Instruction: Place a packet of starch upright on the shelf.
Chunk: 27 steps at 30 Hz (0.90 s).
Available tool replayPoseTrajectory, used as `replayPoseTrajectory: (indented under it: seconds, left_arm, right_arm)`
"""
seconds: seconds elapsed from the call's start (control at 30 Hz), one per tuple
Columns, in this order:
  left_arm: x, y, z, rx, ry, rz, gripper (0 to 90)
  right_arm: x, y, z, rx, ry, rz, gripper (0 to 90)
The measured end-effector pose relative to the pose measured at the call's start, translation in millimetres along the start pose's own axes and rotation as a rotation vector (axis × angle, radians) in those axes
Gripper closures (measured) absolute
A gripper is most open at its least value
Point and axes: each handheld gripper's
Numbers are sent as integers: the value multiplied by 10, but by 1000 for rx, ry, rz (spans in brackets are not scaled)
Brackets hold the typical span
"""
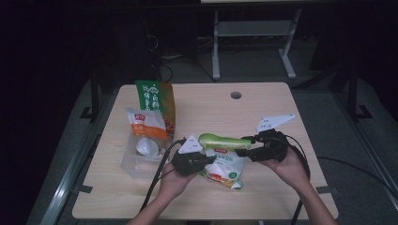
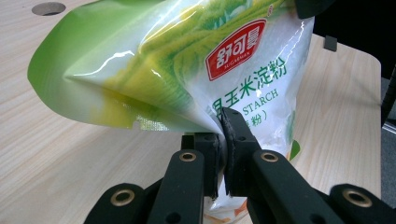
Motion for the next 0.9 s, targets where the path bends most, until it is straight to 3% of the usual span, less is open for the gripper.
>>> replayPoseTrajectory:
  seconds: [0.23, 0.47, 0.73, 0.9]
  left_arm:
    - [-10, 0, 2, -3, 5, -7, 858]
    - [-10, 1, 0, 0, 7, -5, 858]
    - [-14, 2, -2, 2, 9, -5, 857]
    - [-14, 3, -7, 3, 9, -3, 854]
  right_arm:
    - [-2, -112, -94, -12, 6, 42, 431]
    - [14, -223, -37, 6, 34, 58, 444]
    - [68, -294, 125, 28, 83, 61, 532]
    - [116, -320, 227, 45, 88, 47, 656]
Point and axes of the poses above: each handheld gripper's, and its own axes: z roughly forward along the jaws, y roughly out of its top, x roughly to its left, and after that the axes turned 9 degrees about -x, right-handed
